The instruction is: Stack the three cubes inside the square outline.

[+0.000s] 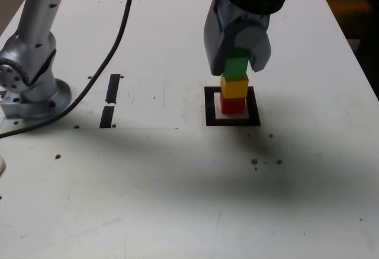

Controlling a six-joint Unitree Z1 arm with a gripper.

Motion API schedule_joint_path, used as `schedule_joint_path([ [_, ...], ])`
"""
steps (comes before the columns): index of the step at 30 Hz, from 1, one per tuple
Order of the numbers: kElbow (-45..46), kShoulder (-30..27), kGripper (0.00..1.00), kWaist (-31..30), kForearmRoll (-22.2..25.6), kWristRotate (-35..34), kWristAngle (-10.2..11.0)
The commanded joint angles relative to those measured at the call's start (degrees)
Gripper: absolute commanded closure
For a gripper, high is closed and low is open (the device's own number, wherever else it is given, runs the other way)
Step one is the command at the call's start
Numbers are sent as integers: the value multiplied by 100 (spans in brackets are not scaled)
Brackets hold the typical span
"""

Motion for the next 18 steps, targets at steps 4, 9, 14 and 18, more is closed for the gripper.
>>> schedule_joint_path([
  [4, 20, 28, 74, 7, -61, -10, -83],
  [9, 20, 28, 71, 7, -74, -10, -70],
  [14, 34, 28, 64, 7, -76, -10, -79],
  [18, 45, 41, 51, 7, -76, 0, -109],
])
